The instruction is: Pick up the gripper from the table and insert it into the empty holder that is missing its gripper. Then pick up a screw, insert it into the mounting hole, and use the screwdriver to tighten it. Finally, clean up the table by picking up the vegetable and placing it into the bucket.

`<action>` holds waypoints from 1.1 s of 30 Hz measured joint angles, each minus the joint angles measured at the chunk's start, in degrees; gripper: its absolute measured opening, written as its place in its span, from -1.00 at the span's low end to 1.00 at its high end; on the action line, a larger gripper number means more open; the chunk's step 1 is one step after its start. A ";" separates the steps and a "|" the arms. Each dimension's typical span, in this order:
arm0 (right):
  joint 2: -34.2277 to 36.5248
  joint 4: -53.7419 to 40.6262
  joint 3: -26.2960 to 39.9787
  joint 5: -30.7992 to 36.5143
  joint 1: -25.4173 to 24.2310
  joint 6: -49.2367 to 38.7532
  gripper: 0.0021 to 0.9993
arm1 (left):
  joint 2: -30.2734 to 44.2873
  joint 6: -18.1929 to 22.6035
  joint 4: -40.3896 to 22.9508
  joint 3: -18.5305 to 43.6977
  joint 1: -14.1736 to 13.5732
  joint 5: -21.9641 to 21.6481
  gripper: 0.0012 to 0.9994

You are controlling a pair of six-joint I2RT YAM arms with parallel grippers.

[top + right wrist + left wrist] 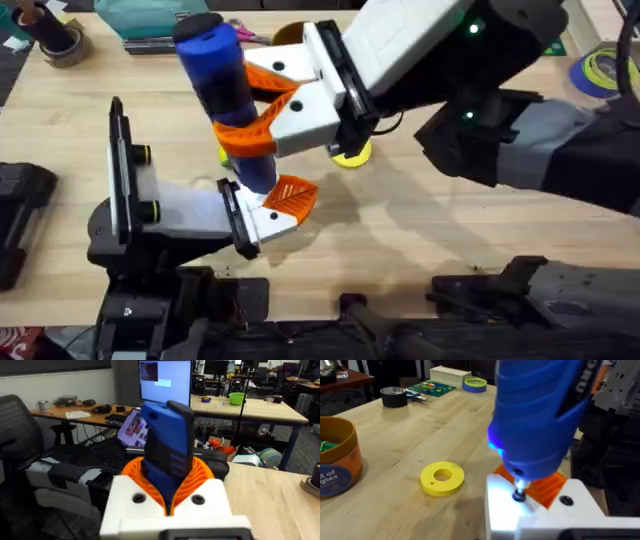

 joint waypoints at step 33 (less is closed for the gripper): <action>0.00 -0.76 0.00 0.51 0.00 -0.02 -0.96 | 0.01 -0.02 -0.04 0.00 0.00 0.21 -0.99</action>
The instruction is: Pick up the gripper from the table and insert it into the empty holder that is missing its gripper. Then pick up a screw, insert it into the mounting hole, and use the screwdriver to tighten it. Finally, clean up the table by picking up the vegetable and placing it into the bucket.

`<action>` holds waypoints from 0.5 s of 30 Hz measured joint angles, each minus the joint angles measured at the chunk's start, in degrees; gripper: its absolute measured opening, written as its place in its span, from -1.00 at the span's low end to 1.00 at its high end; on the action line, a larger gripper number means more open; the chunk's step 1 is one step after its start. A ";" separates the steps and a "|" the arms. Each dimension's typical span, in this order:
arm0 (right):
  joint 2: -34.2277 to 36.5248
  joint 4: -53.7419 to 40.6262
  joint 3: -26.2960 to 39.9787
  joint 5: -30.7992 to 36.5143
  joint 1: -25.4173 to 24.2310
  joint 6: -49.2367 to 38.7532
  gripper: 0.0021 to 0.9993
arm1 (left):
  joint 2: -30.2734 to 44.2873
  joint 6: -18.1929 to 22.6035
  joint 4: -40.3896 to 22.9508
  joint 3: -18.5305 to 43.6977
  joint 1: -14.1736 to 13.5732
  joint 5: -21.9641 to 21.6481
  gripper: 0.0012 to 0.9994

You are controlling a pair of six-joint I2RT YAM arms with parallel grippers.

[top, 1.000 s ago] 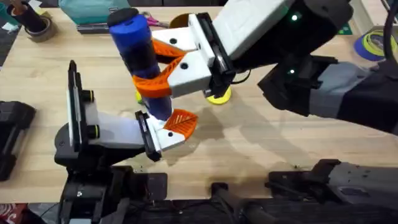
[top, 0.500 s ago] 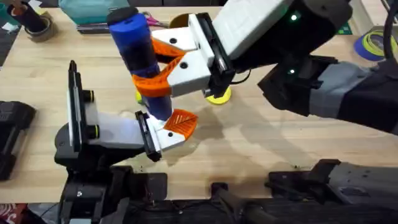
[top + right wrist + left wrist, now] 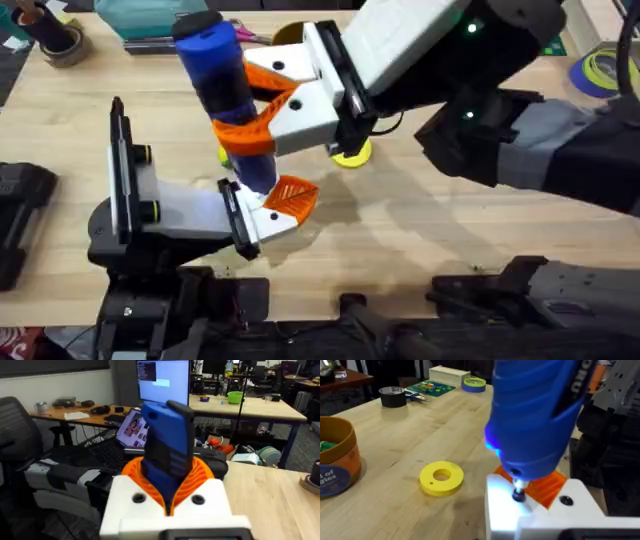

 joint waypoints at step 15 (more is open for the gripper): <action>0.00 -1.55 0.02 0.82 0.18 -0.86 -0.96 | 0.01 -0.04 -0.07 0.00 0.00 0.05 -0.99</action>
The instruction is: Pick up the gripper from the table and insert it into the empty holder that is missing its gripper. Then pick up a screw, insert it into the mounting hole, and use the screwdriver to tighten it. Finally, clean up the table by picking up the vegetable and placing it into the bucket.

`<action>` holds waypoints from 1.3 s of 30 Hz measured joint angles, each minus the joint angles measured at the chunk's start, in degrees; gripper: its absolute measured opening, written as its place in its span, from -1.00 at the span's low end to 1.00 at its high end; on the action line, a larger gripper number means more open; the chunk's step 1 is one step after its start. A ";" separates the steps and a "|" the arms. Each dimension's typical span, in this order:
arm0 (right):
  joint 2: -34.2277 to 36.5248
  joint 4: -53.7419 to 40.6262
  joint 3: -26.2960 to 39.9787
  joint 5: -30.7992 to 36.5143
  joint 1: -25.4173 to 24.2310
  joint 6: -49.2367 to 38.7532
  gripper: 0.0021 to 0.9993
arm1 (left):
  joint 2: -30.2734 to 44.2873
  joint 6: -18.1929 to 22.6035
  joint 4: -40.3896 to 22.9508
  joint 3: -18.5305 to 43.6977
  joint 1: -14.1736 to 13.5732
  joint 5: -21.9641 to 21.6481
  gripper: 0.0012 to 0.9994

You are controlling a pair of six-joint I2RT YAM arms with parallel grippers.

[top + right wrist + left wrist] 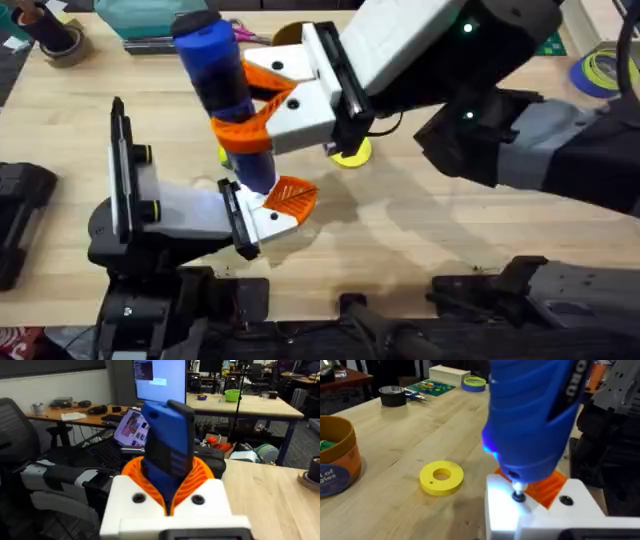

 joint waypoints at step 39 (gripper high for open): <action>-0.04 -0.53 0.00 0.15 0.85 -2.18 -0.96 | 0.00 -0.15 0.01 0.00 0.00 -0.02 -0.99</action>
